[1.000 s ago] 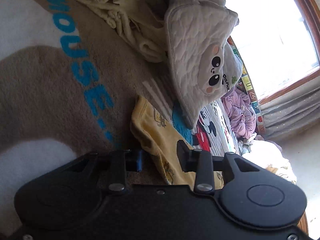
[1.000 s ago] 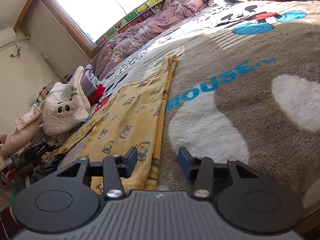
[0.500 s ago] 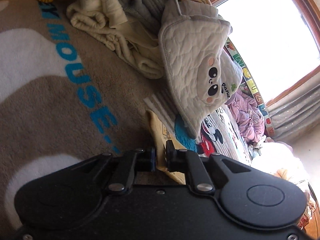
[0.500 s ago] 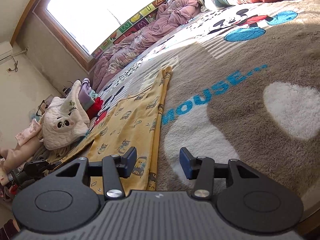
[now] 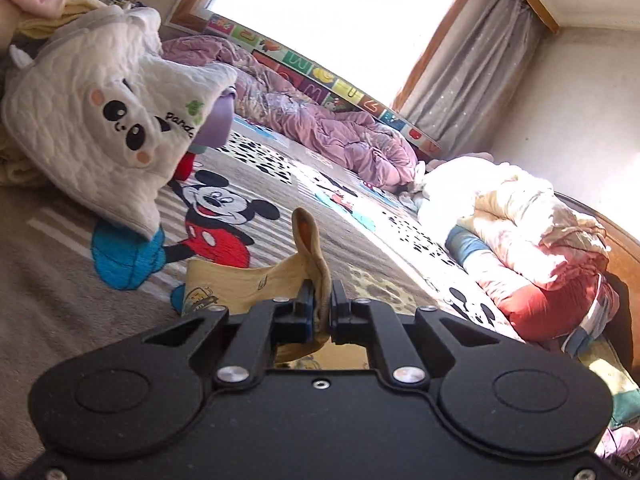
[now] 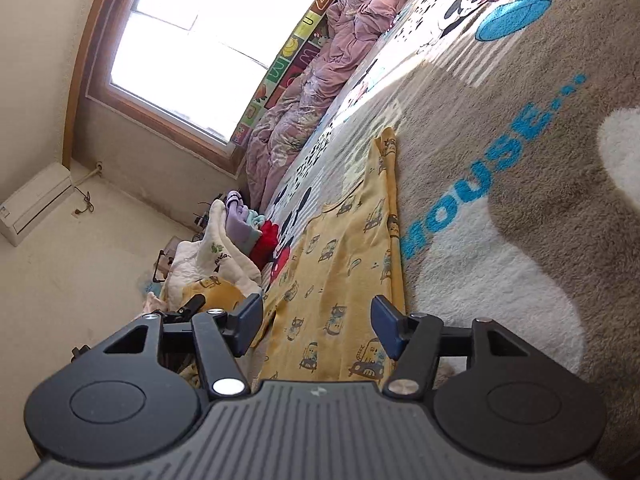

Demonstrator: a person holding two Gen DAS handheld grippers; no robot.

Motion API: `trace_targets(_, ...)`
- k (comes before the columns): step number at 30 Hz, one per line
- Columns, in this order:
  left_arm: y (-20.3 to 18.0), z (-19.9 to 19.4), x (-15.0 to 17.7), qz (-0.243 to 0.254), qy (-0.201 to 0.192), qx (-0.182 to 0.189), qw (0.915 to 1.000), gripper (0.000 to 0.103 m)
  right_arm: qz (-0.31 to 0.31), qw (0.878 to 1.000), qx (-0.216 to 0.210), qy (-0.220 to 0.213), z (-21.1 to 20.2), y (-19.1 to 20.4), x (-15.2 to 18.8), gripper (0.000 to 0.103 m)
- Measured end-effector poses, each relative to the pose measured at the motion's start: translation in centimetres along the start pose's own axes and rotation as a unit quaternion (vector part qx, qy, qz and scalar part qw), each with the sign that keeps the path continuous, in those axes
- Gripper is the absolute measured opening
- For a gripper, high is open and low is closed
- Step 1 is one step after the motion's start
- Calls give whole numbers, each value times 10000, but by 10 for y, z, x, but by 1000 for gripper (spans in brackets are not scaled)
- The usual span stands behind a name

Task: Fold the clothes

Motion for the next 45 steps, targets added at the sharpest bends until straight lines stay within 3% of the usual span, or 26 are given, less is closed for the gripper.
trace_targets(4,-60,22,29,806,396,458,9949,5,473,9981,-386,60,15,-5,-11,69)
trace_targets(10,-115,39,81,1857,921,973,9734,5,1127,9907,-741,177,34,-23,-21,75)
trace_targets(14,-132,38,104,2604,1007,1005,9550,5,1396,9853,-980,132,40,-30,-29,76)
trace_targets(20,-144,43,129,3139,1277,1174,9335,6,1224,9878,-949,166,46,-25,-33,81)
trace_targets(21,-143,43,131,3035,1406,1282,9336,7,1180,9884,-942,176,47,-24,-34,82)
trace_targets(23,-140,41,132,2842,1582,1463,9342,27,1138,9891,-924,170,48,-24,-35,83)
trace_targets(25,-136,33,128,2753,1567,1550,9357,30,1108,9903,-825,158,50,-27,-35,80)
trace_targets(28,-118,20,115,2457,1477,1483,9465,30,1017,9930,-570,169,53,-34,-34,54)
trace_targets(30,-98,12,103,2199,1381,1263,9574,30,920,9948,-402,163,57,-37,-30,39)
trace_targets(31,-85,8,97,2079,1324,1083,9631,30,863,9955,-369,162,57,-36,-29,37)
trace_targets(33,-51,-1,83,1828,1227,534,9740,31,632,9974,-311,133,58,-31,-27,22)
trace_targets(36,0,-19,70,1237,1216,-107,9848,31,310,9989,-341,91,55,-20,-28,14)
trace_targets(39,30,-40,69,737,1266,-369,9885,31,87,9995,-319,12,52,-14,-32,12)
trace_targets(41,41,-52,74,469,1316,-447,9892,40,90,9993,-361,-65,48,-13,-38,11)
trace_targets(45,45,-66,93,187,1464,-616,9871,43,234,9982,-502,-250,45,-15,-52,9)
Point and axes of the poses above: each gripper's, at about its wrist camera, not at the fingertips, and z roughly the way its jaws point, y to its left, x to its underside, the point moved 8 cm from there along z, roughly the way its jaws point, and after that the axes turned 2 degrees about y, right-handed, at the moved point
